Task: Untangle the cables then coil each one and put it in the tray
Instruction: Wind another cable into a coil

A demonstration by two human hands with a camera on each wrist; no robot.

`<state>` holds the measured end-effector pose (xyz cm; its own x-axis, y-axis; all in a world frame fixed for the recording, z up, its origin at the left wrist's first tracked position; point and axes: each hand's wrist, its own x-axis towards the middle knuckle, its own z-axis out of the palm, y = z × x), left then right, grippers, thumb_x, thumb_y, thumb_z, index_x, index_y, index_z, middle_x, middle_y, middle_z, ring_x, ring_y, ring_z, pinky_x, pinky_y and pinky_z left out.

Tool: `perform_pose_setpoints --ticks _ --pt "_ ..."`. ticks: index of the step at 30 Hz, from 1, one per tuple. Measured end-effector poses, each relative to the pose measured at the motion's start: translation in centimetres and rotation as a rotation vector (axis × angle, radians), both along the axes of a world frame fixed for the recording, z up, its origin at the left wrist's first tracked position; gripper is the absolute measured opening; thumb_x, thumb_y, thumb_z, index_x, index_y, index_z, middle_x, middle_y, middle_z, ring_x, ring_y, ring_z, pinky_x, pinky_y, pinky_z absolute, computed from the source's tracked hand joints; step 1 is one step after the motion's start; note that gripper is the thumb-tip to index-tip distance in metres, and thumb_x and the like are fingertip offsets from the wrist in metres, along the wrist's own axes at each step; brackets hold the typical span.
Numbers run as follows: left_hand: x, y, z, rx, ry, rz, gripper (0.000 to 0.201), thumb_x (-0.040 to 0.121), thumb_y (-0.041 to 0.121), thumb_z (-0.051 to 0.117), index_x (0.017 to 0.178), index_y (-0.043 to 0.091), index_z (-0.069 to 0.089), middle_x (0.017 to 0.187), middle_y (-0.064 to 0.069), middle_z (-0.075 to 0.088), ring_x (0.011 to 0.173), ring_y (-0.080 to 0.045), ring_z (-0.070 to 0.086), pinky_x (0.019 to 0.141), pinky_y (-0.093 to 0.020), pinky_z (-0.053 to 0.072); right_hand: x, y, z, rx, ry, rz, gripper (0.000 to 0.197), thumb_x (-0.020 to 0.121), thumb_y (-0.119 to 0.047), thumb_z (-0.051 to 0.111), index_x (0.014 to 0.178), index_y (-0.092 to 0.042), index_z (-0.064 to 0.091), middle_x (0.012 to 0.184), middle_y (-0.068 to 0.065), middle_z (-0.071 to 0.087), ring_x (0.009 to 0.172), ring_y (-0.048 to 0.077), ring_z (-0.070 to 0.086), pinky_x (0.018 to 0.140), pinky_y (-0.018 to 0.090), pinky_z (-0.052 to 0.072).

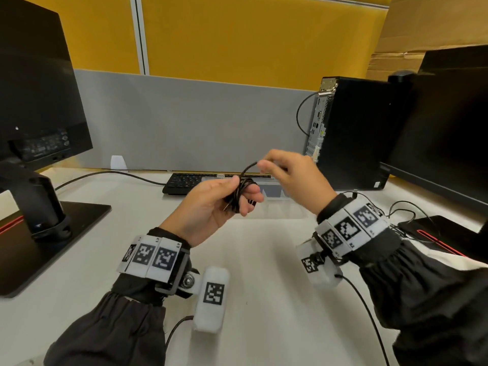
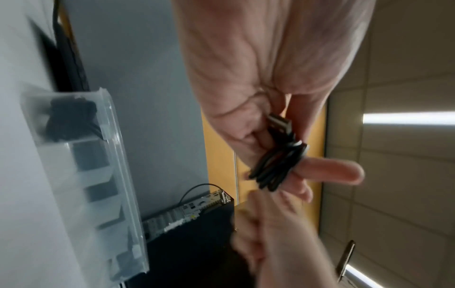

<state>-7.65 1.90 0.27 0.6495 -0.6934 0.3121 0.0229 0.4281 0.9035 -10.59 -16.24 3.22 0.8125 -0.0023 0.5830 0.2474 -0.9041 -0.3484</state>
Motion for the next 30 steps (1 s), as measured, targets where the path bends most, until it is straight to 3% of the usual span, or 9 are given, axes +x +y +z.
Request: perform_pose_setpoints --ticks 4,6,10,13,17,20,23,25,30 --pt "0.2 -0.3 0.3 -0.191 0.108 0.112 0.035 0.089 0.019 0.041 0.076 0.001 0.068 0.058 -0.009 0.061 0.057 -0.010 0.061 0.061 -0.018 0.052 0.2 0.6 -3.9 -0.256 0.718 0.024 0.031 0.102 -0.032 0.030 0.104 -0.024 0.060 0.119 0.001 0.059 0.101 0.016 0.055 0.089 0.030 0.040" --pt "0.8 -0.3 0.3 -0.243 0.159 0.196 0.033 0.096 0.016 0.037 0.084 0.000 0.063 0.067 -0.007 0.067 0.055 -0.007 0.059 0.064 -0.017 0.052 -1.0 2.2 -5.0 -0.324 0.859 0.029 0.034 0.101 -0.037 0.028 0.107 -0.022 0.059 0.121 0.001 0.059 0.105 0.020 0.054 0.089 0.033 0.038" --pt "2.7 0.2 -0.4 -0.247 0.157 0.429 0.029 0.099 0.015 0.039 0.088 0.003 0.062 0.078 -0.003 0.072 0.065 -0.006 0.065 0.073 -0.018 0.051 -3.8 4.9 -4.6 -0.612 0.631 -0.017 0.039 0.099 -0.048 0.026 0.109 -0.018 0.047 0.080 0.000 0.049 0.075 0.024 0.049 0.065 0.031 0.035" --pt "3.1 0.2 -0.8 -0.140 0.087 0.506 0.027 0.099 0.014 0.039 0.088 0.007 0.063 0.079 0.000 0.073 0.083 -0.010 0.068 0.082 -0.021 0.051 -5.2 5.5 -3.3 -0.610 0.434 0.054 0.037 0.099 -0.047 0.024 0.106 -0.020 0.049 0.081 0.000 0.054 0.074 0.025 0.053 0.061 0.032 0.038" --pt "2.5 -0.4 -1.2 0.053 -0.068 0.435 0.028 0.100 0.016 0.037 0.093 0.008 0.063 0.082 -0.001 0.073 0.087 -0.011 0.068 0.090 -0.025 0.048 -5.6 5.4 -1.5 -0.555 0.103 0.107 0.040 0.096 -0.051 0.025 0.100 -0.027 0.055 0.081 -0.001 0.066 0.074 0.025 0.062 0.057 0.033 0.042" --pt "1.8 -0.6 -0.8 0.141 -0.091 0.277 0.043 0.099 0.029 0.033 0.091 0.000 0.064 0.077 -0.012 0.070 0.077 -0.016 0.066 0.079 -0.021 0.051 -4.4 4.1 0.2 -0.337 -0.089 0.053 0.036 0.091 -0.055 0.033 0.092 -0.029 0.058 0.059 -0.008 0.054 0.060 0.024 0.056 0.051 0.031 0.039" --pt "0.9 -0.4 -0.5 0.179 -0.099 0.088 0.052 0.087 0.042 0.037 0.087 -0.001 0.064 0.065 -0.010 0.067 0.074 -0.017 0.064 0.073 -0.021 0.052 -2.4 2.6 1.0 -0.128 -0.106 0.048 0.028 0.091 -0.050 0.041 0.088 -0.031 0.060 0.065 -0.011 0.058 0.066 0.014 0.057 0.061 0.042 0.050" --pt "0.6 -0.2 -0.4 0.138 -0.111 0.036 0.037 0.088 0.033 0.044 0.084 0.000 0.062 0.057 -0.006 0.062 0.071 -0.013 0.062 0.069 -0.021 0.050 -1.3 1.6 0.6 -0.112 -0.071 0.011 0.025 0.093 -0.048 0.042 0.091 -0.032 0.061 0.073 -0.009 0.063 0.073 0.015 0.060 0.066 0.043 0.052" --pt "0.7 -0.2 -0.5 0.019 -0.065 0.070 0.024 0.082 0.023 0.048 0.081 0.002 0.058 0.050 -0.003 0.056 0.063 -0.009 0.058 0.064 -0.016 0.048 -0.2 0.6 -1.2 -0.120 0.406 0.024 0.034 0.101 -0.037 0.031 0.113 -0.022 0.059 0.099 -0.002 0.062 0.079 0.007 0.054 0.080 0.027 0.045"
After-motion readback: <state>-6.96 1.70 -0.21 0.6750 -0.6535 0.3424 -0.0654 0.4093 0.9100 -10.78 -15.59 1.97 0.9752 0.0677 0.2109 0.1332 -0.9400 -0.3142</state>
